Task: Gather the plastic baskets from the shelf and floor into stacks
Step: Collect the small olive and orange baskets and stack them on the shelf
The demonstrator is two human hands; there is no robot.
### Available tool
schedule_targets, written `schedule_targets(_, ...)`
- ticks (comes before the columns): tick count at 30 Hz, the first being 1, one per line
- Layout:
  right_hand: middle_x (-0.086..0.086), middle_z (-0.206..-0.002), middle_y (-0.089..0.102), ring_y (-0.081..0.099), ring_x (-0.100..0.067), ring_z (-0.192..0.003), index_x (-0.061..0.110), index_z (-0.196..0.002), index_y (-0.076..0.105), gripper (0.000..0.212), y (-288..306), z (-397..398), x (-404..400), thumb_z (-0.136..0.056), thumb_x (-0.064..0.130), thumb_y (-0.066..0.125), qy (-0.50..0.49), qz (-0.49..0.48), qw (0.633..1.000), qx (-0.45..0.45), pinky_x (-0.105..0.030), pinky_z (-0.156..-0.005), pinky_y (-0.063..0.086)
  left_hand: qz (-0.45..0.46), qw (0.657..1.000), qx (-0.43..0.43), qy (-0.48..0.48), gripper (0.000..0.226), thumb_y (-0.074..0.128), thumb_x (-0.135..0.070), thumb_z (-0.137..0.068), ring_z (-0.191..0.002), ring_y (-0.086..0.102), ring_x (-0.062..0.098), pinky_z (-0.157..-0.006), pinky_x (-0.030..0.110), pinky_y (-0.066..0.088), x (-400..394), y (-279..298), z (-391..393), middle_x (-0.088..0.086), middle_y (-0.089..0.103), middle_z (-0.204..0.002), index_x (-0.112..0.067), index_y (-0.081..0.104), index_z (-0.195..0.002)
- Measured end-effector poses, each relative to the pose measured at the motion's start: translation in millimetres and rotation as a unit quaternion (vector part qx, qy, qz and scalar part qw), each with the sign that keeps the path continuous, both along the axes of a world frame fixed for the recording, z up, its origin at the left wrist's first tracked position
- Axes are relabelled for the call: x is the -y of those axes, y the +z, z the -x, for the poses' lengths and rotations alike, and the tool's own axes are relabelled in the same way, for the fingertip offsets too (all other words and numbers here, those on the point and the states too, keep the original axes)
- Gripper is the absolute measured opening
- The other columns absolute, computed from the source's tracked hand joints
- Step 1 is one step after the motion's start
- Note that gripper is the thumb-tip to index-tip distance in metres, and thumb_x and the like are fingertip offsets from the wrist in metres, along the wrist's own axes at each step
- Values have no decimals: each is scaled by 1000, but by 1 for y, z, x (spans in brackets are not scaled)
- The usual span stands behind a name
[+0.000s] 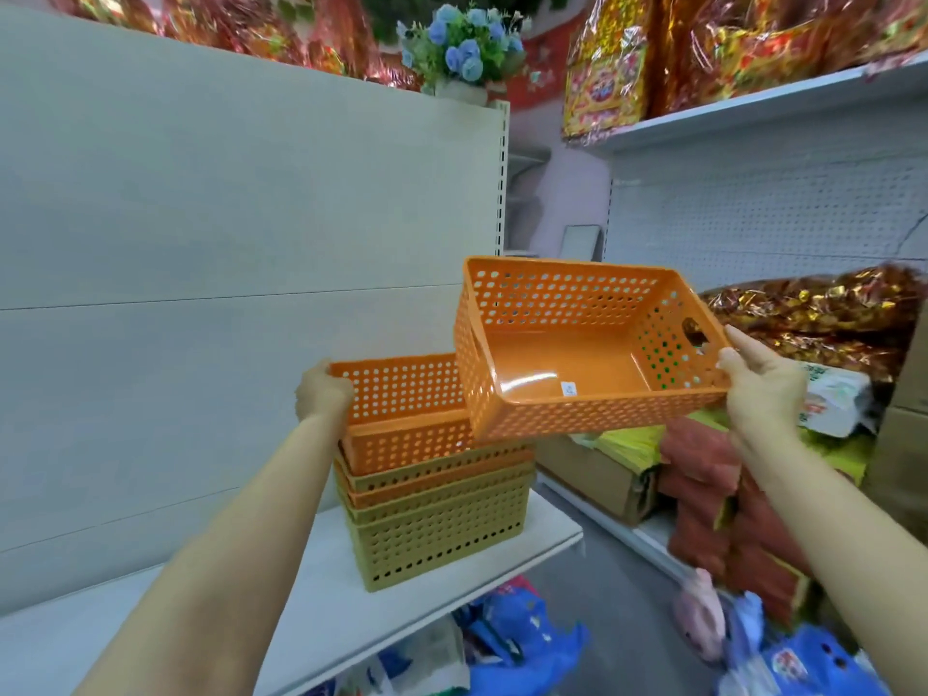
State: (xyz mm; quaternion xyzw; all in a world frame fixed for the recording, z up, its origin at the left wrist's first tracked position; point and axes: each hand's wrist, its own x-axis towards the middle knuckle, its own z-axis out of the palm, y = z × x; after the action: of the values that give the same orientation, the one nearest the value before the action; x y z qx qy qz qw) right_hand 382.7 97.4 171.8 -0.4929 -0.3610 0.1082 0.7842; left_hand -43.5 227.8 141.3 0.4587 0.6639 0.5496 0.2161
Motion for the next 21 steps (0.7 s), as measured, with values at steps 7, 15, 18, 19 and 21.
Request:
schedule_targets(7, -10, -109, 72, 69, -24, -97, 11, -119, 69, 33, 13, 64, -106, -88, 5, 60, 78, 47, 995, -33, -42, -90, 55, 61, 998, 36, -3, 49, 58, 0, -85, -127, 55, 36, -105, 34, 42, -7, -27, -5, 21, 60, -135, -4, 60, -133)
schedule_targets(15, -10, -102, 75, 67, -27, -95, 13, -107, 75, 25, -5, 120, -183, -84, 11, 64, 88, 175, 979, 52, -42, -87, 54, 2, 934, 331, -135, 70, 24, -61, -100, -144, 32, 38, -116, 52, 28, 10, -10, 16, 5, 40, -155, -15, 38, -151)
schedule_targets(18, -2, -96, 73, 66, -26, -89, 18, -105, 76, 23, -23, 131, -191, -85, 15, 64, 117, 232, 962, 84, -36, -81, 55, -17, 930, 303, -208, 80, 17, -81, -88, -149, 23, 37, -118, 63, 15, 35, -4, 14, -2, 30, -162, -34, 43, -148)
schedule_targets(19, -2, -99, 74, 67, -26, -89, 19, -105, 75, 24, -32, 132, -193, -84, 17, 65, 126, 247, 956, 92, -37, -81, 56, -4, 941, 267, -208, 72, 17, -82, -87, -148, 26, 34, -118, 61, 14, 40, -8, 7, -4, 37, -159, -42, 53, -135)
schedule_targets(21, -5, -104, 75, 68, -28, -93, 20, -107, 75, 26, -52, 128, -200, -82, 21, 65, 147, 273, 944, 117, -41, -83, 56, 10, 954, 215, -209, 55, 18, -76, -92, -148, 25, 25, -121, 51, 10, 55, -17, -6, -8, 39, -155, -47, 51, -126)
